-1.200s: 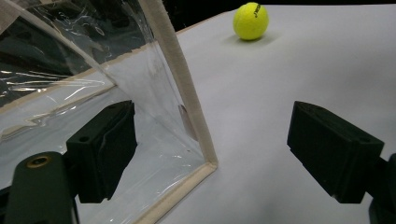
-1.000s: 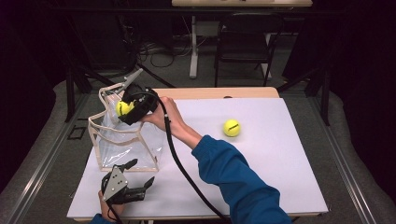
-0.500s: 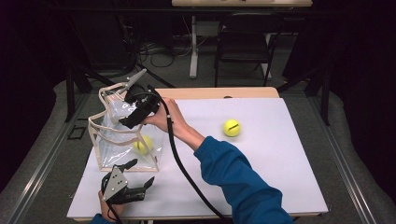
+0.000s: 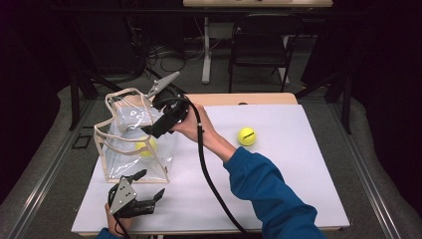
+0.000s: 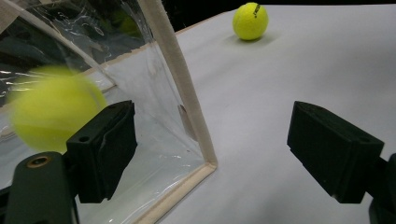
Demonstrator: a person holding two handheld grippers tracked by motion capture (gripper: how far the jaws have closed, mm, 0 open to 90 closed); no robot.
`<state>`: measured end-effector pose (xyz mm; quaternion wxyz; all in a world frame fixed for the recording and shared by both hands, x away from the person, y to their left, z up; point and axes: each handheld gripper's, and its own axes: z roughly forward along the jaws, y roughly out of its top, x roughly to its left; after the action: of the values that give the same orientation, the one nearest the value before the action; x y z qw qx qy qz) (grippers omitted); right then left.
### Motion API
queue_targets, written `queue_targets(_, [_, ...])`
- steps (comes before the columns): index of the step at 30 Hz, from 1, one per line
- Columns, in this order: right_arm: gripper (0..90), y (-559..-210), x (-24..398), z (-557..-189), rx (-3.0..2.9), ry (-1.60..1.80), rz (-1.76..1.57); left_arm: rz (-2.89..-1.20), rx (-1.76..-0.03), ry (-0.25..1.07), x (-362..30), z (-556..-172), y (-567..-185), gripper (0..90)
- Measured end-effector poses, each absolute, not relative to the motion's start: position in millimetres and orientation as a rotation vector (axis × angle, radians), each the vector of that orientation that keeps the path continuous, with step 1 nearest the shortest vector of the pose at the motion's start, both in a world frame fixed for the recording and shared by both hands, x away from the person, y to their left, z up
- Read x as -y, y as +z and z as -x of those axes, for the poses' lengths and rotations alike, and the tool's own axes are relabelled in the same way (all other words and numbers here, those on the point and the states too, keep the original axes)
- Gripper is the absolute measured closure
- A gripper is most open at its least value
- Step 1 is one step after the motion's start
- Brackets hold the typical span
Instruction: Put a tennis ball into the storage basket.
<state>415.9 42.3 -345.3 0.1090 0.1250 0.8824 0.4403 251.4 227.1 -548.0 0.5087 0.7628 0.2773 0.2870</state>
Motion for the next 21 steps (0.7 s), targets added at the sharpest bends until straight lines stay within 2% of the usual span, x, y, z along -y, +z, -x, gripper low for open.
queue_targets(9, [0.0, -346.4, -10.0, -411.3, -2.571, 1.303, -0.386, -1.840, -0.670, 0.696, -227.0, -251.0, -547.8, 15.8])
queue_targets(21, [0.0, -366.2, 28.7, -404.9, -2.572, 1.240, -0.432, -1.847, -0.664, 0.699, -225.9, -250.5, -547.6, 15.8])
